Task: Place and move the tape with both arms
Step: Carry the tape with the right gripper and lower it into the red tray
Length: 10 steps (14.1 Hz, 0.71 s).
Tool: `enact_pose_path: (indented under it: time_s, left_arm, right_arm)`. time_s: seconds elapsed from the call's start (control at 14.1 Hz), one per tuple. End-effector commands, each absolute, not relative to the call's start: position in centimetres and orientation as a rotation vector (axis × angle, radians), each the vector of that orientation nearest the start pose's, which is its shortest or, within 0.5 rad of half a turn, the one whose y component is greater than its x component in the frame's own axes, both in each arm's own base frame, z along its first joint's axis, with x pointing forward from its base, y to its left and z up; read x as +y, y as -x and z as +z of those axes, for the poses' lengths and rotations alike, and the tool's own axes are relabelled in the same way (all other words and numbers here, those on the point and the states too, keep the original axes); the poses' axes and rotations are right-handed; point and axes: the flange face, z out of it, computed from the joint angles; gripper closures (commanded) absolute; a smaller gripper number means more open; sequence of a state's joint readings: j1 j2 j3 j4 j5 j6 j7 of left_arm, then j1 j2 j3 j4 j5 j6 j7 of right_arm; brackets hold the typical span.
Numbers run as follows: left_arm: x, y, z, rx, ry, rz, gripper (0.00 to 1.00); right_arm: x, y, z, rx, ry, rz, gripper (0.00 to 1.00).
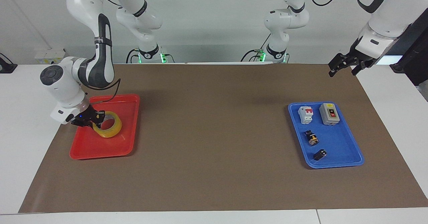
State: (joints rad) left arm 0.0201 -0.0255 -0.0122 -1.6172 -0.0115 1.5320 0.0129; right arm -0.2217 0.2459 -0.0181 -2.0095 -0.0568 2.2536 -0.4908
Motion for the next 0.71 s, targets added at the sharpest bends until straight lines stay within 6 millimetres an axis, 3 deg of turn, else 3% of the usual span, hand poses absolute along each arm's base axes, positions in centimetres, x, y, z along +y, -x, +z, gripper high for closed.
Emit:
enact_pose_path:
  time_s: [0.0,0.07,0.21,0.28,0.42,0.64]
  left_arm:
    - [0.2,-53.4,61.5,0.017,3.167,0.097,0.0]
    - [0.2,-53.3,61.6,0.017,3.167,0.092,0.0]
    - [0.3,-53.4,61.5,0.015,3.167,0.094,0.0]
    - [0.3,-53.3,61.6,0.015,3.167,0.092,0.0]
    - [0.3,-53.3,61.6,0.015,3.167,0.092,0.0]
    - [0.2,-53.4,61.5,0.017,3.167,0.094,0.0]
  right_arm:
    - [-14.1,-56.4,33.4,-0.483,3.147,0.024,1.0]
    - [-14.0,-56.4,33.4,-0.481,3.148,0.022,0.8]
    - [-14.0,-56.5,33.5,-0.483,3.148,0.019,0.0]
    - [-13.9,-56.8,34.0,-0.485,3.149,0.017,0.0]
    - [-13.3,-57.7,36.7,-0.5,3.153,-0.003,0.0]
    - [-11.5,-58.6,43.9,-0.43,3.154,0.062,0.0]
